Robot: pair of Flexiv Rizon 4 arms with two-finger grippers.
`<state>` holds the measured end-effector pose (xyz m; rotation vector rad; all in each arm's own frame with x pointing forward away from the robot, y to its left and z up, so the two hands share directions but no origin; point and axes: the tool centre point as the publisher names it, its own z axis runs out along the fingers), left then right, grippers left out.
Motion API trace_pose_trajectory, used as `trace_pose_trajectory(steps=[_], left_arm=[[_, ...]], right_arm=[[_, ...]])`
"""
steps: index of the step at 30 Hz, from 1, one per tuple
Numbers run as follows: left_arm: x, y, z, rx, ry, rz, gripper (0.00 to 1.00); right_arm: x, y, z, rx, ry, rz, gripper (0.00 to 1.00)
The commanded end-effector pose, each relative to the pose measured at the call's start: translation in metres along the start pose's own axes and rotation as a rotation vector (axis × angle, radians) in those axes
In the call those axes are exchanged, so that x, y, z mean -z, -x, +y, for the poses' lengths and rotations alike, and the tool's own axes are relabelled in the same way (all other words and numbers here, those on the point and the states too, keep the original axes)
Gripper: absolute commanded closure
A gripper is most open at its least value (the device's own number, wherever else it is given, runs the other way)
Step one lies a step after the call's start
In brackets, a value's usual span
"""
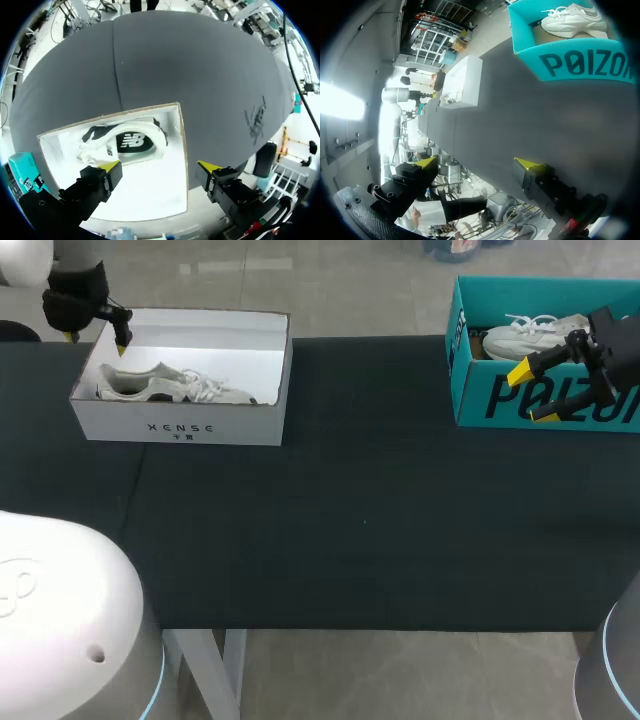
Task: Take the shoe out of the shoebox, open the shoe tongue, remove and reinsert the insole, then place the shoe into the shoebox
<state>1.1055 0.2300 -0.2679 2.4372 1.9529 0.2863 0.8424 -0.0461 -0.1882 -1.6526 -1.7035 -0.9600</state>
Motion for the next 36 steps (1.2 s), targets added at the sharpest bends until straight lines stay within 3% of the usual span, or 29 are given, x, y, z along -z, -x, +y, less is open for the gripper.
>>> trace_pose_trajectory(steps=[1, 7, 11, 14, 16, 18, 20, 23, 25, 36], left_arm=[[0.061, 0.007, -0.026, 0.02, 0.005, -0.007, 0.0], [0.09, 0.025, -0.04, 0.043, -0.012, 0.022, 0.0], [0.103, 0.031, -0.041, 0.184, -0.056, 0.055, 0.0], [0.112, 0.038, -0.038, 0.283, -0.082, 0.061, 0.0], [0.115, 0.041, -0.037, 0.389, -0.113, 0.129, 0.0], [0.117, 0.041, -0.035, 0.484, -0.126, 0.134, 0.0], [0.12, 0.045, -0.034, 0.54, -0.113, 0.132, 0.0], [0.123, 0.056, -0.029, 0.53, -0.11, 0.13, 0.0], [0.124, 0.062, -0.026, 0.537, -0.105, 0.132, 0.0], [0.131, 0.071, -0.023, 0.577, -0.123, 0.111, 0.0]], right_arm=[[0.002, -0.002, 0.006, 0.009, -0.01, -0.013, 0.0], [0.023, -0.002, 0.039, 0.068, 0.042, -0.031, 0.0], [0.038, 0.005, 0.059, 0.078, 0.104, -0.052, 0.0], [0.047, 0.006, 0.064, 0.085, 0.136, -0.036, 0.0], [0.052, 0.009, 0.066, 0.091, 0.165, -0.062, 0.0], [0.058, 0.013, 0.067, 0.106, 0.196, -0.171, 0.0], [0.064, 0.017, 0.071, 0.116, 0.241, -0.352, 0.0], [0.072, 0.02, 0.078, 0.16, 0.26, -0.724, 0.0], [0.077, 0.022, 0.084, 0.202, 0.251, -1.098, 0.0], [0.077, 0.022, 0.084, 0.202, 0.251, -1.098, 0.0]])
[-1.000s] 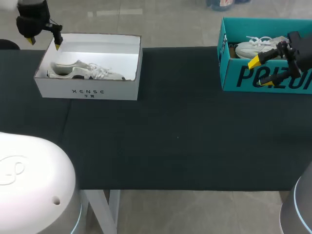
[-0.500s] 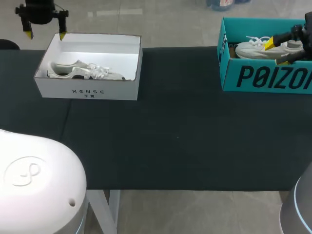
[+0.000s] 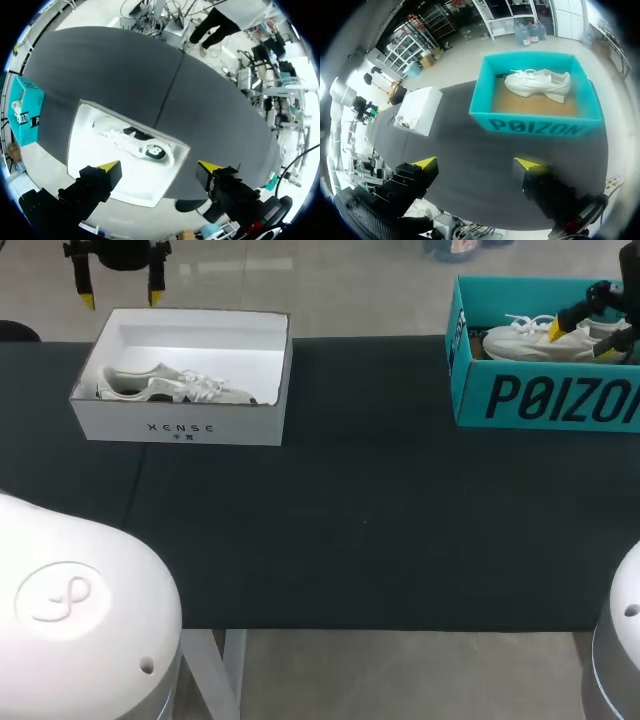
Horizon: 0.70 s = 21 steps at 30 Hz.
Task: Take the shoe out of the shoebox, open the shoe tongue, remove and reinsert the insole, then place the shoe into the shoebox
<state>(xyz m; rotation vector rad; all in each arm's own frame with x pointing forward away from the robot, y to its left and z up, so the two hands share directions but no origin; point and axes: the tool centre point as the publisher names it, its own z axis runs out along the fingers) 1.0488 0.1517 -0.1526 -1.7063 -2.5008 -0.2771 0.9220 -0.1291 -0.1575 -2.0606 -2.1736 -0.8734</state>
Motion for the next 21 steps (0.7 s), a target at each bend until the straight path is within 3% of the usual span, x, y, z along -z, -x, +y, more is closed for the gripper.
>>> trace_pose_trajectory(steps=[1, 4, 6, 8, 13, 18, 21], left_arm=[[0.001, 0.0, 0.001, -0.001, -0.001, 0.003, 0.0], [0.001, 0.0, 0.001, -0.001, -0.001, 0.003, 0.0], [0.001, 0.0, 0.001, -0.001, -0.001, 0.003, 0.0], [0.002, 0.002, 0.003, 0.044, 0.036, 0.031, 0.0], [0.004, 0.01, 0.001, 0.364, 0.042, 0.143, 0.0], [0.012, 0.007, -0.009, 0.613, -0.011, 0.15, 0.0], [0.016, -0.001, -0.015, 0.697, -0.042, 0.1, 0.0]], right_arm=[[0.002, -0.007, 0.001, 0.093, 0.001, -0.568, 0.0], [0.002, -0.007, 0.001, 0.093, 0.001, -0.568, 0.0], [-0.006, 0.005, 0.001, 0.044, -0.033, -0.618, 0.0], [-0.012, 0.023, 0.01, -0.007, -0.071, -0.722, 0.0], [-0.026, 0.049, 0.043, -0.075, -0.116, -0.789, 0.0], [-0.039, 0.063, 0.065, -0.054, -0.216, -0.782, 0.0], [-0.045, 0.074, 0.077, -0.074, -0.276, -0.712, 0.0]])
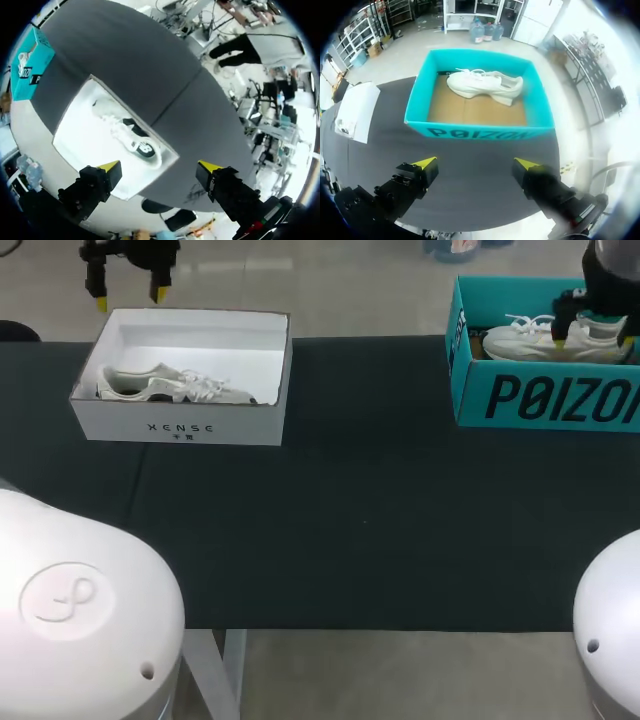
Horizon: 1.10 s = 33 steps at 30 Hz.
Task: Take the shoe out of the shoebox, open the shoe tongue, remove and reinsert the insole, then place the shoe into the shoebox
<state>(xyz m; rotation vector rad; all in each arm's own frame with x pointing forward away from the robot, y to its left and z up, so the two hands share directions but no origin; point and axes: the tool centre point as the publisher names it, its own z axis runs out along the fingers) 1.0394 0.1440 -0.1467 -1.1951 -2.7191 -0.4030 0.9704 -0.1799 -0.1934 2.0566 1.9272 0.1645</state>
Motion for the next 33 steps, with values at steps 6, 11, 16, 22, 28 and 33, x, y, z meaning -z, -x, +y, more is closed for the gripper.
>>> trace_pose_trajectory(steps=[6, 11, 16, 22, 28, 33], left_arm=[[-0.001, -0.022, -0.007, 0.556, -0.175, -0.007, 0.0], [-0.008, -0.034, -0.011, 0.953, -0.269, 0.119, 0.0], [-0.009, -0.027, -0.017, 0.936, -0.296, 0.167, 0.0], [-0.009, -0.027, -0.017, 0.936, -0.296, 0.167, 0.0], [-0.009, -0.027, -0.017, 0.936, -0.296, 0.167, 0.0], [-0.009, -0.027, -0.017, 0.936, -0.296, 0.167, 0.0]], right_arm=[[-0.027, 0.011, 0.068, -0.072, -0.292, 0.051, 0.0], [-0.036, 0.02, 0.079, -0.125, -0.328, 0.061, 0.0], [-0.036, 0.02, 0.079, -0.125, -0.328, 0.061, 0.0], [-0.036, 0.02, 0.079, -0.125, -0.328, 0.061, 0.0], [-0.081, 0.043, 0.099, -0.357, -0.321, 0.214, 0.0], [-0.11, 0.062, 0.138, -0.377, -0.197, 0.107, 0.0]])
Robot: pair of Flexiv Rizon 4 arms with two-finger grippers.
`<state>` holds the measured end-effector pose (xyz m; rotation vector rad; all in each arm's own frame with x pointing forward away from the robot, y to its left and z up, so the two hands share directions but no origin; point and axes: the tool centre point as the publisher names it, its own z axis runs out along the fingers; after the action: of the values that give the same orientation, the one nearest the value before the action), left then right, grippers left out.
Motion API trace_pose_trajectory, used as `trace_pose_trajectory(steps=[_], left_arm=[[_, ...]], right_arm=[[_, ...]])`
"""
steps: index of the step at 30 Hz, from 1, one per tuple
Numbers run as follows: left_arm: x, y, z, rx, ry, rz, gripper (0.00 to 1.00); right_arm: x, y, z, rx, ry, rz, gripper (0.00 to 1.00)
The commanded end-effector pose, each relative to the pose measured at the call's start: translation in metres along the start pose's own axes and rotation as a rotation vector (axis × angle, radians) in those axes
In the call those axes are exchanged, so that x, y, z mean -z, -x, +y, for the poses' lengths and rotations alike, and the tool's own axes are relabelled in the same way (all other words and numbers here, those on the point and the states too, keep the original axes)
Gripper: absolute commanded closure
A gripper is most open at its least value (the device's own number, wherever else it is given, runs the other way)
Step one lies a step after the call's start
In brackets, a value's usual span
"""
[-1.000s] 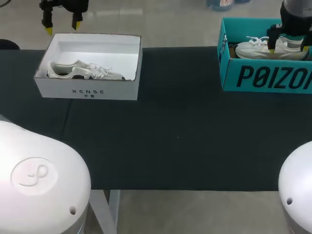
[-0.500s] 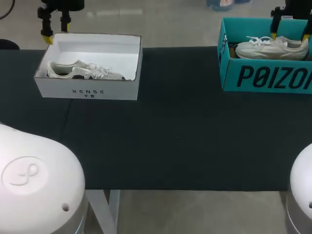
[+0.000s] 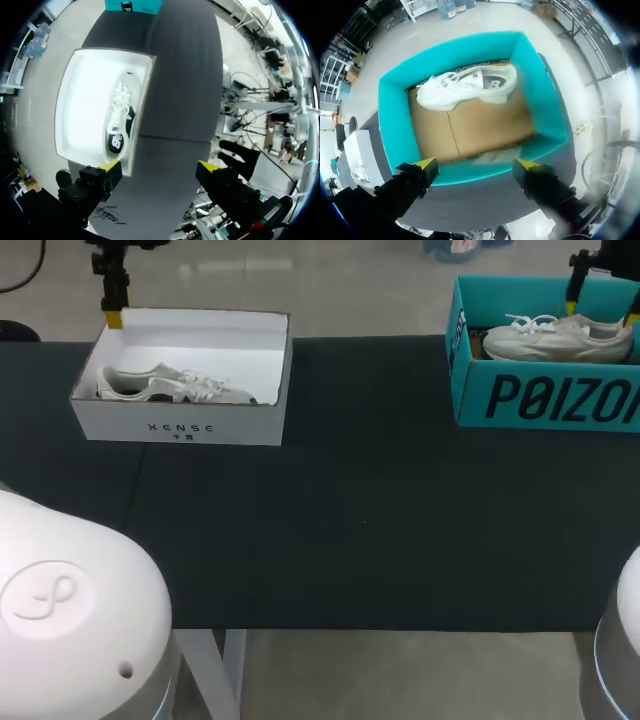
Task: Take the shoe out of the shoebox, open the shoe tongue, remove and reinsert the insole, then place the shoe into the shoebox
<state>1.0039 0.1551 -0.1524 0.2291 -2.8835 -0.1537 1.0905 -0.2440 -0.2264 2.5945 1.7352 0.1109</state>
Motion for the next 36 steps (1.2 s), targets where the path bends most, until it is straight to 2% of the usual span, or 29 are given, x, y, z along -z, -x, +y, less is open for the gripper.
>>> trace_pose_trajectory(steps=[1, 8, 15, 21, 25, 30, 36], left_arm=[[0.002, 0.004, -0.001, -0.002, 0.004, 0.02, 0.0], [0.002, 0.004, -0.001, -0.002, 0.004, 0.02, 0.0], [0.002, 0.004, -0.001, -0.002, 0.004, 0.02, 0.0], [0.002, 0.004, -0.001, -0.002, 0.004, 0.02, 0.0], [0.002, 0.004, -0.001, -0.002, 0.004, 0.02, 0.0], [0.002, 0.004, -0.001, -0.002, 0.004, 0.02, 0.0], [0.002, 0.004, -0.001, -0.002, 0.004, 0.02, 0.0]], right_arm=[[-0.024, 0.004, 0.049, -0.041, 0.084, 0.016, 0.0], [-0.037, 0.007, 0.085, 0.032, 0.161, -0.081, 0.0], [-0.056, 0.025, 0.112, 0.028, 0.08, -0.113, 0.0], [-0.07, 0.052, 0.13, -0.013, 0.08, -0.134, 0.0], [-0.081, 0.064, 0.144, 0.001, 0.083, -0.134, 0.0], [-0.097, 0.07, 0.153, 0.058, 0.078, -0.158, 0.0], [-0.116, 0.075, 0.161, 0.058, 0.045, -0.178, 0.0]])
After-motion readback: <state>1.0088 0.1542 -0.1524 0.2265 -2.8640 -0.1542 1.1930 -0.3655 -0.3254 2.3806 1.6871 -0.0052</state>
